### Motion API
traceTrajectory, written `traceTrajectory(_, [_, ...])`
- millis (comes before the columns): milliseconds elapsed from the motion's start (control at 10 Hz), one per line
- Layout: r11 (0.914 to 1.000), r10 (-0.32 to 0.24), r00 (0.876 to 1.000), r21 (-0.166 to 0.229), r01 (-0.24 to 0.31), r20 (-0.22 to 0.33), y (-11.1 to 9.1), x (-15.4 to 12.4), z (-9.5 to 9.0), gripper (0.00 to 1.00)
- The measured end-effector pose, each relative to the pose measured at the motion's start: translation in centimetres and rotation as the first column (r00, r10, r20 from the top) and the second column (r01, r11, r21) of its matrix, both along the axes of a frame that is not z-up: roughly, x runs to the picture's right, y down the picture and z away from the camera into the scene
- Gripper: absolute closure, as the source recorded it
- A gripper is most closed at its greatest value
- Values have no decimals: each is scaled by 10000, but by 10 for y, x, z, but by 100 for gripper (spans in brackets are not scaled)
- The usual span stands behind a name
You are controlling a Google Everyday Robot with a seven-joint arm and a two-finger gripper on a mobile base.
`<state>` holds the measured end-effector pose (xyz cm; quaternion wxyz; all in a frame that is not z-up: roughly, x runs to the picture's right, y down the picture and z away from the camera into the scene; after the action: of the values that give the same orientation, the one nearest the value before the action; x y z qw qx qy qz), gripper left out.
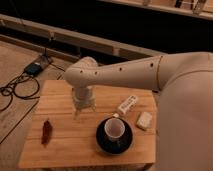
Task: Move the arm in a circular motion
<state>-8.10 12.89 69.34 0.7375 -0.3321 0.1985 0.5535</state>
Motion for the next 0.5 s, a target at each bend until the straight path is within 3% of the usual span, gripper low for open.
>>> traceTrajectory(200, [9993,373,9976,47,-370,-583,-4,31,4,35])
traceTrajectory(500, [9946,1036,9782,260,-1006,-1802,-28,98,23,35])
